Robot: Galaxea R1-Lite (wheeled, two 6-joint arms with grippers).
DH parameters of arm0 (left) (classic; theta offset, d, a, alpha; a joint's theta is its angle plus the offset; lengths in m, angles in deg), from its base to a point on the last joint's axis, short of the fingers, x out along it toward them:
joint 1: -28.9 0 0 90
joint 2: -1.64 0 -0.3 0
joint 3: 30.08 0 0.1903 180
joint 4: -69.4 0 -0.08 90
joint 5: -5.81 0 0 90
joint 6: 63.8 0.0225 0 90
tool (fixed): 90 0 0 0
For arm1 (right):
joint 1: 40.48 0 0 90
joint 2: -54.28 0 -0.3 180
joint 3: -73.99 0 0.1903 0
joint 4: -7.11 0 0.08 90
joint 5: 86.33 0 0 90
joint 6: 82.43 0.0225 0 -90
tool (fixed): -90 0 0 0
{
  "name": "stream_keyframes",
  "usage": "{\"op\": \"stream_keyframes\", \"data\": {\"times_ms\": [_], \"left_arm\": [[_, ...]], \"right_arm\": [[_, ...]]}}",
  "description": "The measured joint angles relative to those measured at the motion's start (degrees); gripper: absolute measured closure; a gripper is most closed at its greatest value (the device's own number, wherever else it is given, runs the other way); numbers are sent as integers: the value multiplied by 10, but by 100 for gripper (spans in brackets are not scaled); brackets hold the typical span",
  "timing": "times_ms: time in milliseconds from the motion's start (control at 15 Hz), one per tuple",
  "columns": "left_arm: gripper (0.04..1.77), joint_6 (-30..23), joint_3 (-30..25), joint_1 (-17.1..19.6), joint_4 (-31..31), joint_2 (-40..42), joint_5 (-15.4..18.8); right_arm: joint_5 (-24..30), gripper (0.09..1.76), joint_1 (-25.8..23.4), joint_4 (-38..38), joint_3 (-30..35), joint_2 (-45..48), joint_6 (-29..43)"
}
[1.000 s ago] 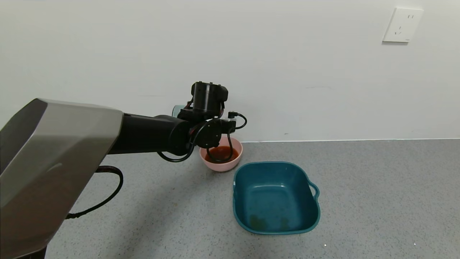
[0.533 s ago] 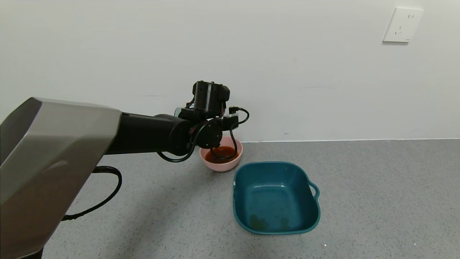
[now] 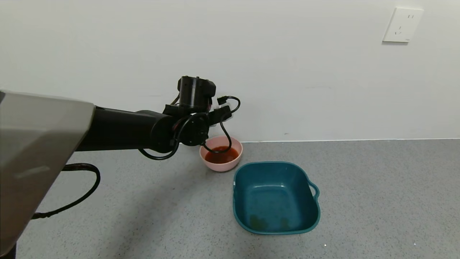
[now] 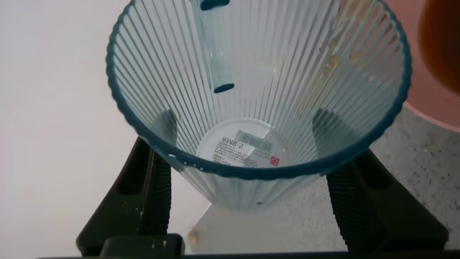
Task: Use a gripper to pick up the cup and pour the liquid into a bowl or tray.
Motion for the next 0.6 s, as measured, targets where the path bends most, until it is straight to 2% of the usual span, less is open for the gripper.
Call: {"op": "stream_keyframes", "data": {"times_ms": [200,600], "left_arm": [[56,-75,-9,14,0,13,28],[56,-300,-18,19,68,26,30]], "right_arm": [[0,14,0,0,0,0,0],[0,14,0,0,0,0,0]]}}
